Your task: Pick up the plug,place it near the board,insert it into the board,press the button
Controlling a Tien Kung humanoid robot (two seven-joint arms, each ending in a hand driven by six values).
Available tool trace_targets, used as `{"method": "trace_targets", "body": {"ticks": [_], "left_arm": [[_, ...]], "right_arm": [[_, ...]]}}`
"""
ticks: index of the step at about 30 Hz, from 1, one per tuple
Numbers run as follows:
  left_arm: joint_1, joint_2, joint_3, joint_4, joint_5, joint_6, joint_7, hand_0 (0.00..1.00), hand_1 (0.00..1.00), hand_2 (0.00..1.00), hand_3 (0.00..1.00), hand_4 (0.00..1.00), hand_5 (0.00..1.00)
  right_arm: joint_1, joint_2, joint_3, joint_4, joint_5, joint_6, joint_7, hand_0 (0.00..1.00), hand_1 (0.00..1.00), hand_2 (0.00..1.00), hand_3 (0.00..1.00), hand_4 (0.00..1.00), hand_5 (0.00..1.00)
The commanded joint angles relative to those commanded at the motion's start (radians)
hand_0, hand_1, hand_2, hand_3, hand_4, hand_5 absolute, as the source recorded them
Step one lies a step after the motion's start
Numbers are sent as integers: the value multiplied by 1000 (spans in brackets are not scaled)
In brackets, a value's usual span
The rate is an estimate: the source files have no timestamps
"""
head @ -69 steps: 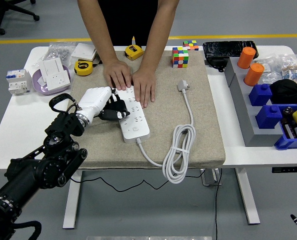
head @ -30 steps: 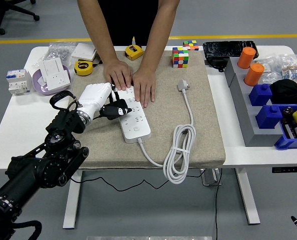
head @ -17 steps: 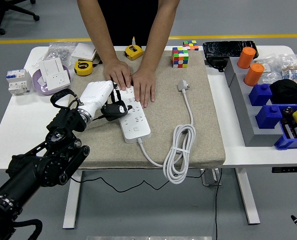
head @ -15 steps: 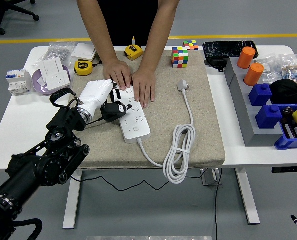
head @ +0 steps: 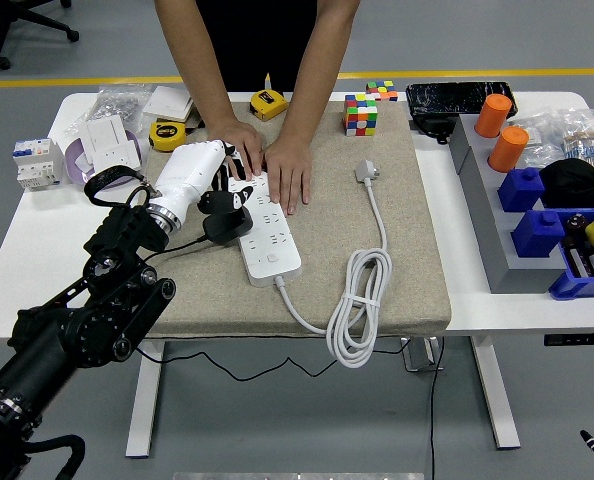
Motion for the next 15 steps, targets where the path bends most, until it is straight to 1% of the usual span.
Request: {"method": "trace_targets", "body": {"ticks": [3,4,8,9,14,15], "left_arm": [[0,0,2,2,-53,-31,-10,559,551,529,515,998,477],[0,0,5,6,-69,-44,-11,782,863,823,847,998,710],[-5,0,25,34,-104,-72,-13,782,863,823,847,998,710],[-7,0,27,46,-108,-75,-13,841,929,893,909,998,754],[-10,0,40,83,-97,-76,-8,841,929,893,909,998,754],[-10,0,45,92,-79,-71,-4,776,845,786,831,998,498]], "right_arm": [[0,0,-1,0,2,1,-1,924,892,844,863,998,998],[-1,0,-2,0,3,1,-1,925,892,843,863,998,998],[0,2,-5,0,9,2,-2,925,892,843,863,998,998],[1,2,-8,0,12,2,-2,922,892,843,862,998,998],[2,2,-11,0,15,3,-2,922,892,843,862,998,998],[2,1,-6,0,10,3,-3,922,891,844,862,998,998]]}}
